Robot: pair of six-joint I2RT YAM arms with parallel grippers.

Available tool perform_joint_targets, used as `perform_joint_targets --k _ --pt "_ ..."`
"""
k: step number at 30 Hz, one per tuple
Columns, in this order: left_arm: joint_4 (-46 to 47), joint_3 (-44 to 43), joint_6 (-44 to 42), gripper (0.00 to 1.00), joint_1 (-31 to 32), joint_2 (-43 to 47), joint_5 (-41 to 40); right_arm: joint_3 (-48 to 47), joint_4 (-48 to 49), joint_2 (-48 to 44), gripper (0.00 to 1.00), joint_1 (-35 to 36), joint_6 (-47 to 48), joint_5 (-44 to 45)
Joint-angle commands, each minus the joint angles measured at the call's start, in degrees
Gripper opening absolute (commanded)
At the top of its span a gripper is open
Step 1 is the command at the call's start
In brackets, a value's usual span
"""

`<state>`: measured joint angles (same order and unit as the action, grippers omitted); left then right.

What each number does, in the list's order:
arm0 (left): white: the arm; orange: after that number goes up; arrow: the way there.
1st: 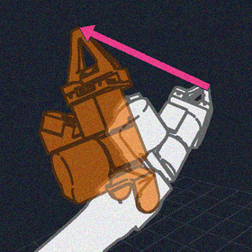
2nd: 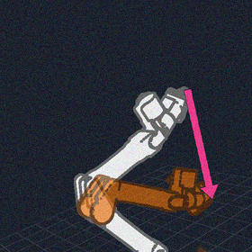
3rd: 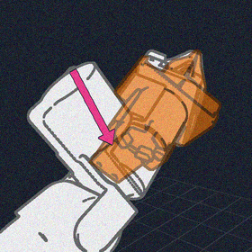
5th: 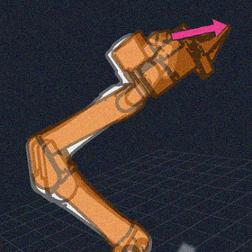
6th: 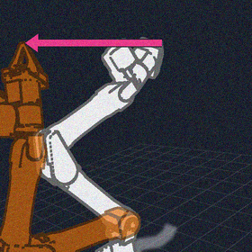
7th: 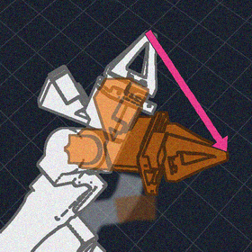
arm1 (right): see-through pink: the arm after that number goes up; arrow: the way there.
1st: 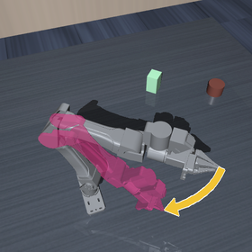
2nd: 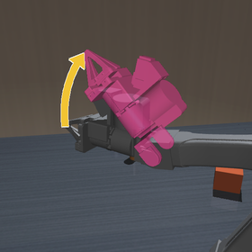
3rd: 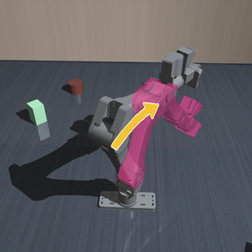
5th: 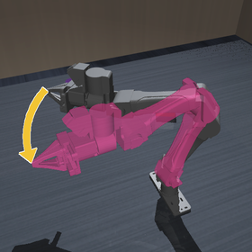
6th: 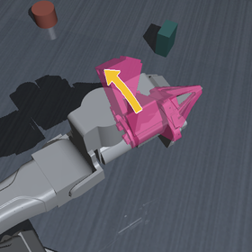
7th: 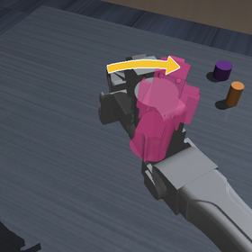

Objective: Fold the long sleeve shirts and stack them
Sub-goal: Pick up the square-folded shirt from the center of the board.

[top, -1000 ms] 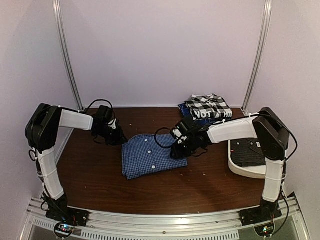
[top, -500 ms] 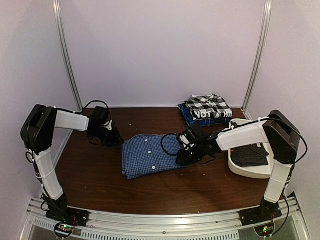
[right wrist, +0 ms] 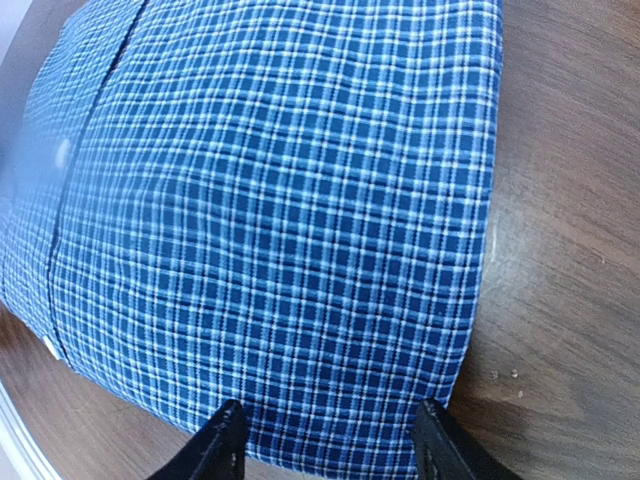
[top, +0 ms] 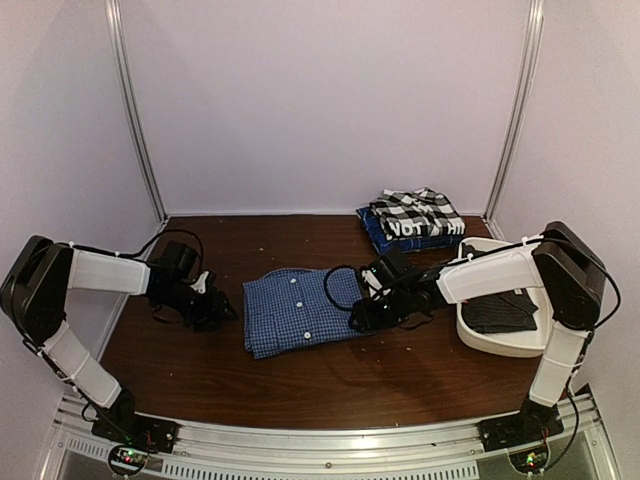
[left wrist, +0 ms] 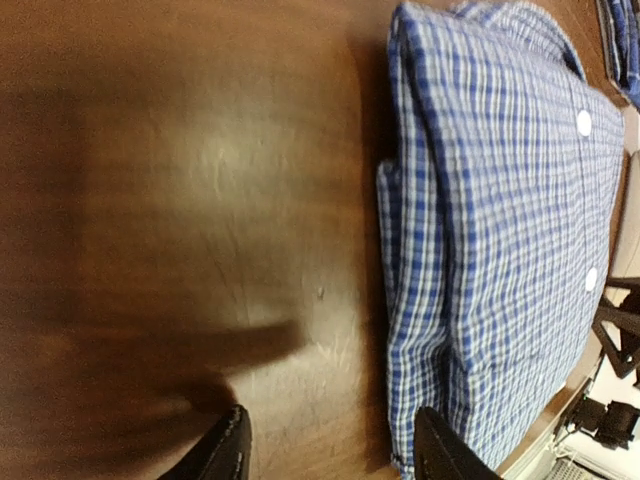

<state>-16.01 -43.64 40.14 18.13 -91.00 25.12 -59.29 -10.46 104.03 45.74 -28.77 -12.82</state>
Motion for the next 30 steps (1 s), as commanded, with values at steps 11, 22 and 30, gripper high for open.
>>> perform_joint_targets --k 11,22,30 --pt "12.5 8.2 5.4 0.62 7.3 -0.1 4.9 -1.3 0.6 -2.4 0.75 0.3 -1.3 1.0" --pt "15.6 6.3 10.4 0.52 10.0 -7.0 -0.1 -2.3 0.1 -2.7 0.75 0.2 -1.2 1.9" --pt "19.2 5.4 13.3 0.3 10.3 -8.8 2.9 -3.1 -0.2 -2.7 0.75 -0.3 -1.1 2.4"
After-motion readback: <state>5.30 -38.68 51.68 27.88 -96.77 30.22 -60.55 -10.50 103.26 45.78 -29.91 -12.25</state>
